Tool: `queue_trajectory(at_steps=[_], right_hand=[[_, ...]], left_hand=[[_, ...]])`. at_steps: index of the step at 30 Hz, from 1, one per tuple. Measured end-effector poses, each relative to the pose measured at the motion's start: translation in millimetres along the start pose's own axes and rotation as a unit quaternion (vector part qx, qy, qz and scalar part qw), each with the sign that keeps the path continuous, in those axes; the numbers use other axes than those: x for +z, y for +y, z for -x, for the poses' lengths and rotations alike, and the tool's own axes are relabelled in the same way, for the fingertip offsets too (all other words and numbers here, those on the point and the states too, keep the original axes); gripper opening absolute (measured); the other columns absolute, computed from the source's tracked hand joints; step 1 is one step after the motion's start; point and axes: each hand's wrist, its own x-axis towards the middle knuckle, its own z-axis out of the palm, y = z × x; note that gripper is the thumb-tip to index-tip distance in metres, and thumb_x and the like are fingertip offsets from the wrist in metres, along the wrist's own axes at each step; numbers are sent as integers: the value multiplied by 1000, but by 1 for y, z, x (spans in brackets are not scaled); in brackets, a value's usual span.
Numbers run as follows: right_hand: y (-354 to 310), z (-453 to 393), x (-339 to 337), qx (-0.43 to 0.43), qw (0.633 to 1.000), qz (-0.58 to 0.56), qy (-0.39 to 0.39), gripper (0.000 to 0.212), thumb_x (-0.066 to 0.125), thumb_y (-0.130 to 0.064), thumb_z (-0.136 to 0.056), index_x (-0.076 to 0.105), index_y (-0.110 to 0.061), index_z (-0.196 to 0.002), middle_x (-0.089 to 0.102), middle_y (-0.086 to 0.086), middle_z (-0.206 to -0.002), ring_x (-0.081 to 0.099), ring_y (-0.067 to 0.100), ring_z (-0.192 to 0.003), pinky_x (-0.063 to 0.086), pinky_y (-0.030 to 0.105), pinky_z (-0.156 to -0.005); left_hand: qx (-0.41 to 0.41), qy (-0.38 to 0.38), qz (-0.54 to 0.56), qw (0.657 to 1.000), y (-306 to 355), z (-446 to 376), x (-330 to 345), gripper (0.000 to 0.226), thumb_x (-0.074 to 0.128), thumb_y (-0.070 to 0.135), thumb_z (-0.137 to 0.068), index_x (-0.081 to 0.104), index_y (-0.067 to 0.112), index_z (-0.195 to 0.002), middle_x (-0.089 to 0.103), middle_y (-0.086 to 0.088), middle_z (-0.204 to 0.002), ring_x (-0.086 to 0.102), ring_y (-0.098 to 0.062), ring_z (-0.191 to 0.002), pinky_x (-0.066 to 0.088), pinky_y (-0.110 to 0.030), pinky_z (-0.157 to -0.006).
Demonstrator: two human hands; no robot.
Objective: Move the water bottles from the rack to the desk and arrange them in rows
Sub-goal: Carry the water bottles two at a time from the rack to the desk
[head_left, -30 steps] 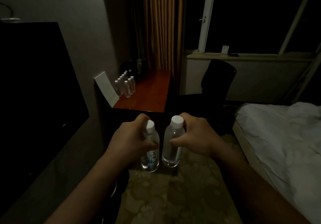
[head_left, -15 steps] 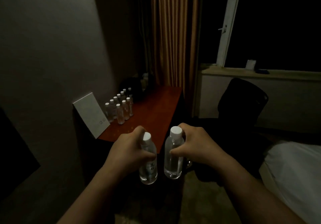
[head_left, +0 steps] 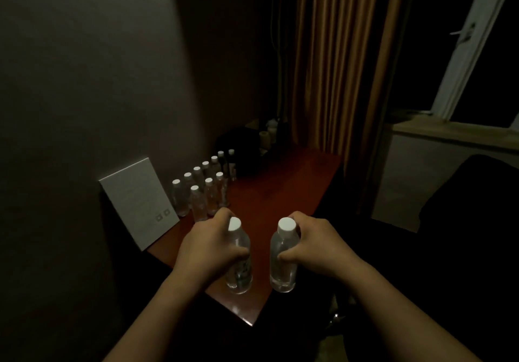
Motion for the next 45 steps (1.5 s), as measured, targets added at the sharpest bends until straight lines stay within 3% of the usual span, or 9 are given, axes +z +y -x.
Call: queue_trajectory(at_steps=[8, 17, 29, 37, 45], right_hand=[[44, -162, -20, -47, 996, 41, -58, 53, 84, -32, -65, 52, -32, -107, 60, -11, -103, 62, 11, -94, 58, 33, -80], [51, -300, 2, -117, 986, 36, -116, 53, 85, -30, -66, 54, -29, -110, 62, -7, -109, 61, 14, -98, 56, 35, -83], [66, -470, 81, -228, 936, 43, -264, 48, 84, -27, -60, 57, -30, -99, 64, -9, -103, 61, 11, -92, 52, 28, -76], [93, -525, 119, -263, 896, 46, -354, 36, 78, -24, -64, 58, -27, -94, 62, -8, -98, 59, 14, -89, 48, 27, -72], [107, -537, 154, -270, 885, 59, -374, 31, 71, -27, -77, 62, -19, -105, 66, -1, -105, 60, 17, -96, 47, 26, -77]], left_hand=[[-85, 10, -29, 996, -12, -139, 54, 51, 79, 42, -65, 47, 34, -104, 63, 7, -92, 60, -13, -80, 53, -31, -63], [-187, 51, -66, 979, -41, -218, 67, 53, 77, 40, -66, 50, 30, -111, 65, 4, -101, 62, -21, -92, 47, -31, -66], [-378, 150, -44, 912, -99, -296, 121, 45, 76, 38, -64, 52, 35, -102, 65, 11, -99, 62, -15, -90, 46, -28, -65], [-444, 140, -34, 884, -121, -339, 164, 44, 76, 36, -65, 52, 35, -101, 62, 11, -99, 61, -14, -93, 55, -35, -73], [-442, 137, -36, 886, -144, -356, 195, 44, 73, 40, -70, 52, 34, -109, 62, 11, -103, 57, -14, -97, 53, -36, -76]])
